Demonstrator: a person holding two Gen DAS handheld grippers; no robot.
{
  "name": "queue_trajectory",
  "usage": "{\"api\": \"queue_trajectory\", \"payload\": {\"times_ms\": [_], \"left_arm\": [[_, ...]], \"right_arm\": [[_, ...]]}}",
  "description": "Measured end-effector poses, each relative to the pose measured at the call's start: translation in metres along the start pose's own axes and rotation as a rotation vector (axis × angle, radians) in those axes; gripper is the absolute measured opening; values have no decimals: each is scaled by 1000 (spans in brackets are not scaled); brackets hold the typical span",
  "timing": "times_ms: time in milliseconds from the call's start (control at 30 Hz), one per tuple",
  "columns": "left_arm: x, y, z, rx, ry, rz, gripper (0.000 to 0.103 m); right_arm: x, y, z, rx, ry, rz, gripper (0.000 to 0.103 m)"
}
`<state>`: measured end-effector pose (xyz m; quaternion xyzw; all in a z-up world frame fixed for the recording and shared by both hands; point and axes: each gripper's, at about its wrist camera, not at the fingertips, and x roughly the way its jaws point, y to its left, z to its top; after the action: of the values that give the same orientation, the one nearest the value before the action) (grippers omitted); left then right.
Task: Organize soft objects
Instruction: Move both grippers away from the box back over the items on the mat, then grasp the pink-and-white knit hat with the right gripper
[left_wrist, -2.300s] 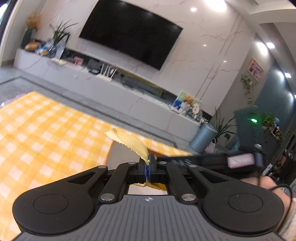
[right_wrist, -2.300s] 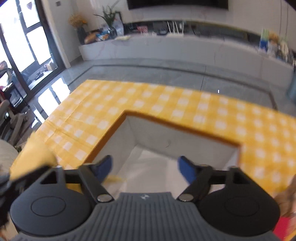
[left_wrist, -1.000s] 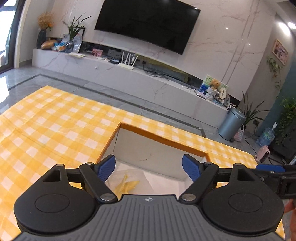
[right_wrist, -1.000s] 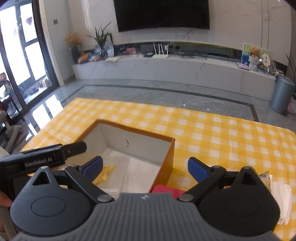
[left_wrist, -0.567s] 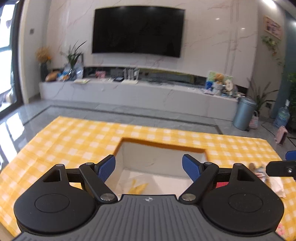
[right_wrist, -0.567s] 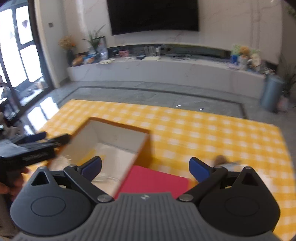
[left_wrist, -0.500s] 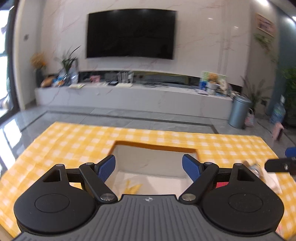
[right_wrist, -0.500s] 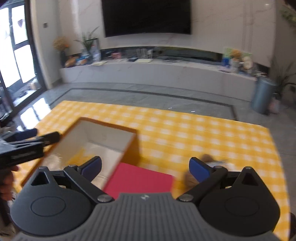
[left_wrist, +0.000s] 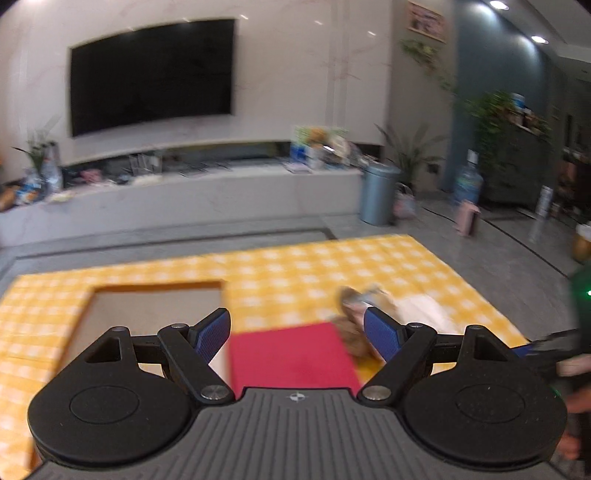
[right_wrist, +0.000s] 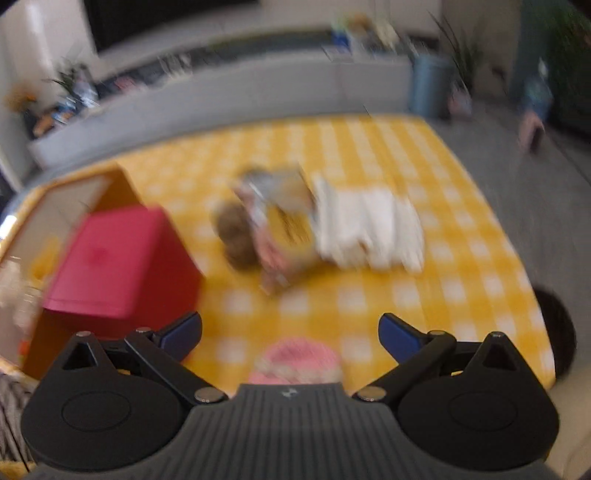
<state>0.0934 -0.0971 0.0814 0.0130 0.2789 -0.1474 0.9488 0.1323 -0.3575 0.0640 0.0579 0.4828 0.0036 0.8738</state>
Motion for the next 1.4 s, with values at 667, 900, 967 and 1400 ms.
{"api": "queue_trajectory", "payload": {"times_ms": [667, 900, 967, 1400], "left_arm": [[19, -20, -33, 94, 79, -4, 96], [10, -22, -31, 105, 63, -30, 96], [8, -23, -30, 103, 59, -33, 96], [3, -26, -31, 142, 31, -10, 96]], "right_arm": [[78, 25, -17, -105, 253, -35, 99], [97, 30, -23, -148, 306, -87, 94], [99, 30, -23, -152, 308, -86, 91], [86, 22, -18, -141, 231, -103, 71]]}}
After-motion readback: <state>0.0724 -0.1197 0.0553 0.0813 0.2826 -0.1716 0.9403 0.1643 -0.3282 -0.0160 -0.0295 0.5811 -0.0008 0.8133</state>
